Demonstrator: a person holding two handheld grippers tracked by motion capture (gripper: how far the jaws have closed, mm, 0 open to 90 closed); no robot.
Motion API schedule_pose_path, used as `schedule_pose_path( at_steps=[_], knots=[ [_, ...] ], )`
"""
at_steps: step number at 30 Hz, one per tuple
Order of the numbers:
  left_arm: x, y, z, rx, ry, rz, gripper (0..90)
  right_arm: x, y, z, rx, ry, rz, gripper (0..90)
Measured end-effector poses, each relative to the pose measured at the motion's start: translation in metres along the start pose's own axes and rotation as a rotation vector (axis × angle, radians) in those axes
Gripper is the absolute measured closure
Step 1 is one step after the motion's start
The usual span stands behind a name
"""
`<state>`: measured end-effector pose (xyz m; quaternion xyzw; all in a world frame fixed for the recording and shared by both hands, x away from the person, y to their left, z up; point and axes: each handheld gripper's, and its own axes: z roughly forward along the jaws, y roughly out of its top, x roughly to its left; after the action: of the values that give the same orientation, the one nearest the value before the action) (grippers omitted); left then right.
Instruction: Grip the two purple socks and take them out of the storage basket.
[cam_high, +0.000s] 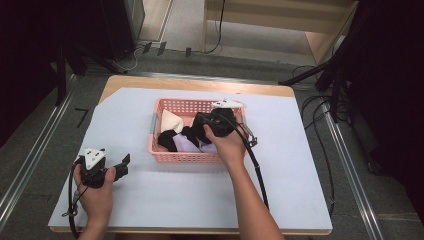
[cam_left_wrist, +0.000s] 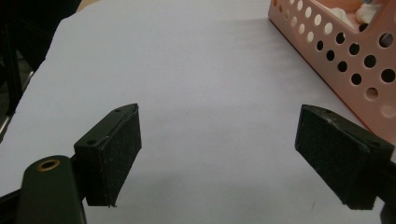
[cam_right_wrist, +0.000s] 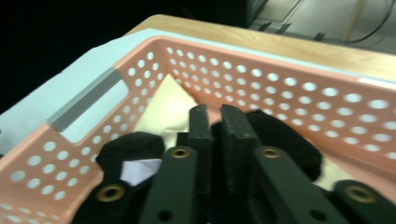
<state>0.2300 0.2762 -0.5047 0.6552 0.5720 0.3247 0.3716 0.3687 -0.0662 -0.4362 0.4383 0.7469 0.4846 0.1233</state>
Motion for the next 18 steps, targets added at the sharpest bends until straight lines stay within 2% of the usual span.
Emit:
schedule_pose_path(
  at_steps=[1,2,3,4,7,12,18],
  knots=[
    [0.000,0.000,0.000,-0.001,0.000,-0.001,15.5,0.000,0.001,0.002,0.022,0.004,0.009,70.6],
    [0.000,0.000,0.000,-0.001,-0.001,-0.001,15.5,0.000,0.001,0.004,0.046,-0.018,0.030,65.3],
    [0.000,0.000,0.000,0.000,-0.002,-0.001,15.5,-0.001,0.000,0.005,0.074,-0.088,0.037,64.9],
    [0.000,0.000,0.000,0.000,-0.001,-0.001,15.5,-0.003,-0.001,0.005,0.106,-0.161,0.024,64.0],
    [0.000,0.000,0.000,0.001,-0.002,-0.001,15.5,-0.011,-0.006,0.005,0.194,-0.292,0.012,64.4],
    [0.000,0.000,0.000,0.003,-0.002,-0.001,15.5,-0.017,-0.016,0.002,0.331,-0.446,-0.010,71.3],
    [0.000,0.000,0.000,-0.003,0.000,0.003,15.5,-0.016,-0.026,0.014,0.452,-0.464,-0.038,71.1]
  ],
)
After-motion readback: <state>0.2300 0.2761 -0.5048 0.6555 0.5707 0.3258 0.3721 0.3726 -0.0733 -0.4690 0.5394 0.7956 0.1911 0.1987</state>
